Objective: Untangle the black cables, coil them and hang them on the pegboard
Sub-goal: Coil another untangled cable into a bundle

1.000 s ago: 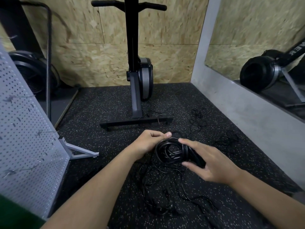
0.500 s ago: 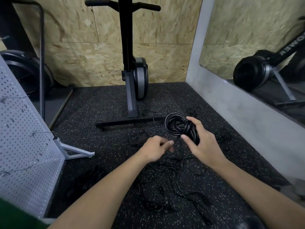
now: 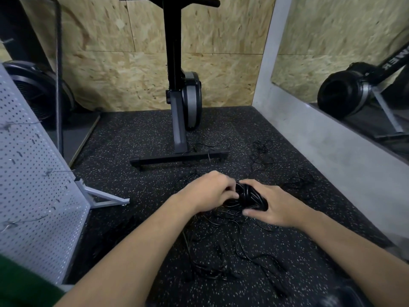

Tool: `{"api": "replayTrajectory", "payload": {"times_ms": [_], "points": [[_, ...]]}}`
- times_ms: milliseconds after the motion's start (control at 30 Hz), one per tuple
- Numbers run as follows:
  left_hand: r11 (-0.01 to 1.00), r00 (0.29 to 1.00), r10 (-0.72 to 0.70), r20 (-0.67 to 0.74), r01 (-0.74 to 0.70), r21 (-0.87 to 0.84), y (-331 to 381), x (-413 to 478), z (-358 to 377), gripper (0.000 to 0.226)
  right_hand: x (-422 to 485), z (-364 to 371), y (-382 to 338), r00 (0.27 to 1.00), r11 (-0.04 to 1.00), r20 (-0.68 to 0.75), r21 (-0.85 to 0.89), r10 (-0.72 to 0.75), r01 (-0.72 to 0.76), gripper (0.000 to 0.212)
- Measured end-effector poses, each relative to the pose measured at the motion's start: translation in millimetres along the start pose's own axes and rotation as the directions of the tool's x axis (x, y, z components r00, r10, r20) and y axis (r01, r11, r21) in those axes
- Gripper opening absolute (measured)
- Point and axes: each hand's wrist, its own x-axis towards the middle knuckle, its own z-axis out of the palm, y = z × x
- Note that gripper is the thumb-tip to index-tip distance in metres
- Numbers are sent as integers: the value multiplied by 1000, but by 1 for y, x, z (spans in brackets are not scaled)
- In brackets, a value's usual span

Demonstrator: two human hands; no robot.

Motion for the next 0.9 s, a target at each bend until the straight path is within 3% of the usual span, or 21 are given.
{"api": "replayTrajectory", "payload": {"times_ms": [100,267,367,500,667,800,900], "points": [[998,991,55,-118,-55,7,-9,0,-8,23,0,1,-14,999,997,-26,65,-40,41,72],[998,945,52,-322,-58,-10,-18,-1,-5,48,-2,8,-29,998,996,-28,64,-60,62,42],[1000,924,11,-382,-21,-22,-22,-2,-1,53,-3,11,-35,997,996,-25,51,-72,73,34],[962,934,-76,-350,-24,-272,-30,-5,2,48,-6,11,-41,995,988,-41,117,-92,96,36],[828,963,-112,-244,-46,-558,-49,-9,-5,15,-13,5,-51,991,974,-84,193,-101,116,46],[732,972,-128,-199,-43,-680,-48,-12,-5,11,-16,1,-65,987,967,-91,209,-132,149,61],[677,985,-153,-78,47,-735,-49,-16,-3,8,-19,4,-72,976,956,-61,199,-208,216,67]]}}
